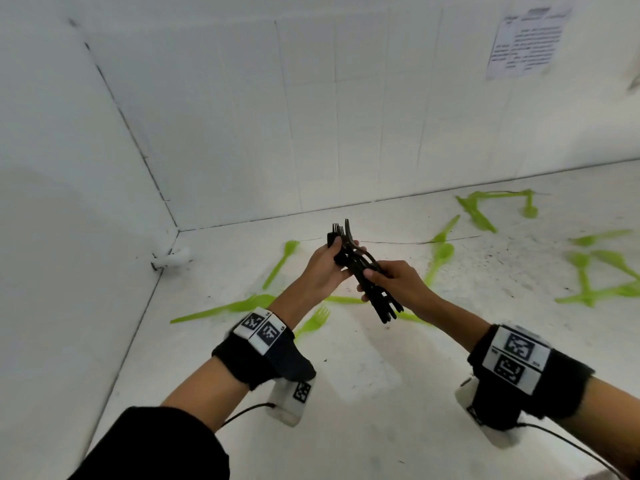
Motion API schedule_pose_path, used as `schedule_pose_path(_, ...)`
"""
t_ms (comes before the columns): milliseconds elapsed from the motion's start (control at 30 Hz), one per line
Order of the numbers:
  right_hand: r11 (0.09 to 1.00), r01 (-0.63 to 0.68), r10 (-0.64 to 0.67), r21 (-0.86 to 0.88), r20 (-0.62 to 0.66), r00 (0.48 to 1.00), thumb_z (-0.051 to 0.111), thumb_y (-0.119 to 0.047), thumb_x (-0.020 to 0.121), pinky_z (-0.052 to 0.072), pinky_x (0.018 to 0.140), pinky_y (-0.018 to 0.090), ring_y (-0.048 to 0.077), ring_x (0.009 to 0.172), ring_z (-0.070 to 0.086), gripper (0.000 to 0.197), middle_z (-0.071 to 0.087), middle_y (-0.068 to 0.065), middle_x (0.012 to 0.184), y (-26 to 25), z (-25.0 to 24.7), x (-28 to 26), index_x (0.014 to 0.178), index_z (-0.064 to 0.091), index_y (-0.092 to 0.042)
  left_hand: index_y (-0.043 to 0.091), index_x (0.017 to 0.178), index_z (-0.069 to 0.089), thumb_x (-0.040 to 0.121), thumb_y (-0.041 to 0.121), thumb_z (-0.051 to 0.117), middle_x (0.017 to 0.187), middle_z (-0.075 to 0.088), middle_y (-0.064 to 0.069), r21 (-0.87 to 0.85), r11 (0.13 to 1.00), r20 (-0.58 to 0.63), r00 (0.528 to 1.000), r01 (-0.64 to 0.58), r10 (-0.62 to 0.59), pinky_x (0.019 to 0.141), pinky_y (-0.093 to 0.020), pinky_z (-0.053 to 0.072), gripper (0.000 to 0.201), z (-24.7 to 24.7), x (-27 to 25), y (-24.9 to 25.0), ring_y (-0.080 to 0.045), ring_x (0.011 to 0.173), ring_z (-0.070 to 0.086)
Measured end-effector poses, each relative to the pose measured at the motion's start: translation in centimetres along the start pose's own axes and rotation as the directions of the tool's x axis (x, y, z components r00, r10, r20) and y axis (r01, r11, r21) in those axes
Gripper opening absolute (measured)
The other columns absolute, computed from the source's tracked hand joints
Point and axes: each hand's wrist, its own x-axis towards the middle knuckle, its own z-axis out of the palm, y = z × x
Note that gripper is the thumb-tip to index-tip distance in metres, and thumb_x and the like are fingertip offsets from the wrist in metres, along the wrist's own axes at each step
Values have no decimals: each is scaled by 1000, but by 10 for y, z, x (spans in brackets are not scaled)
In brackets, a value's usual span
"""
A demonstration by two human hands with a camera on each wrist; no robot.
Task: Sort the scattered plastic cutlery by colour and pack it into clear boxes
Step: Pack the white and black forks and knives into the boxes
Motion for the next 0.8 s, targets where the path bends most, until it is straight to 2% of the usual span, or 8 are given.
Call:
schedule_pose_path(100,1000,-14,15,15,-21,1000,48,-15,97,53,56,21,20,58,68,24,69,12,79,-1,-6,-4,102,61,4,6,93,52,103,18,29,89,59,-12,-61,998,-12,1000,0,0,75,-33,53,27,2,-1,-2,-20,83,60)
schedule_pose_path(233,991,41,-42,-127,-1,999,37,-11,100,54,57,36,28,53,61,24,63,15,78,1,-7,-7,110,58,-4,4,91,53,102,21,30,80,62,-9,-89,996,-18,1000,9,-10,79,-33,50,30,7,-7,-3,-20,83,57)
schedule_pose_path(333,977,75,-71,-198,28,997,33,-9,101,53,54,32,20,48,56,28,61,7,73,3,-3,-8,110,59,-5,5,86,52,102,16,32,79,62,-7,-82,997,-24,1000,0,-2,79,-33,49,28,8,-12,-5,-20,83,57)
schedule_pose_path(433,976,93,-85,-198,46,995,35,-19,101,54,60,32,5,47,56,32,66,7,74,1,-2,-9,95,62,-3,3,88,50,102,15,33,80,60,-10,-76,997,-68,998,-2,-4,78,-34,50,24,6,-14,-5,-22,80,58)
schedule_pose_path(533,966,150,-142,-212,48,989,40,-22,100,52,66,27,8,58,62,34,70,12,82,-1,-1,-9,94,66,0,5,88,49,102,15,34,75,61,-11,-84,996,-108,994,12,-21,76,-33,50,23,4,-14,-3,-22,76,58)
schedule_pose_path(633,957,157,-170,-243,-31,985,48,-11,95,56,72,36,26,73,67,24,69,15,78,3,-3,-5,92,70,-1,6,86,50,102,16,33,67,64,-8,-93,996,-116,993,9,-20,75,-33,50,26,5,-15,-3,-21,76,57)
schedule_pose_path(733,980,136,-161,-147,-172,972,54,-7,91,57,66,30,11,62,67,19,69,4,77,6,-7,-2,98,72,-6,3,86,52,102,15,32,82,59,-9,-68,997,-92,995,21,-27,76,-36,49,28,9,-18,-3,-20,81,58)
schedule_pose_path(800,961,165,-214,-223,-220,952,57,-9,90,55,66,31,9,57,65,20,70,1,76,6,-10,-1,102,72,-12,4,89,51,102,14,32,91,58,-8,-76,997,-67,997,26,-31,78,-36,50,25,9,-17,-5,-20,86,59)
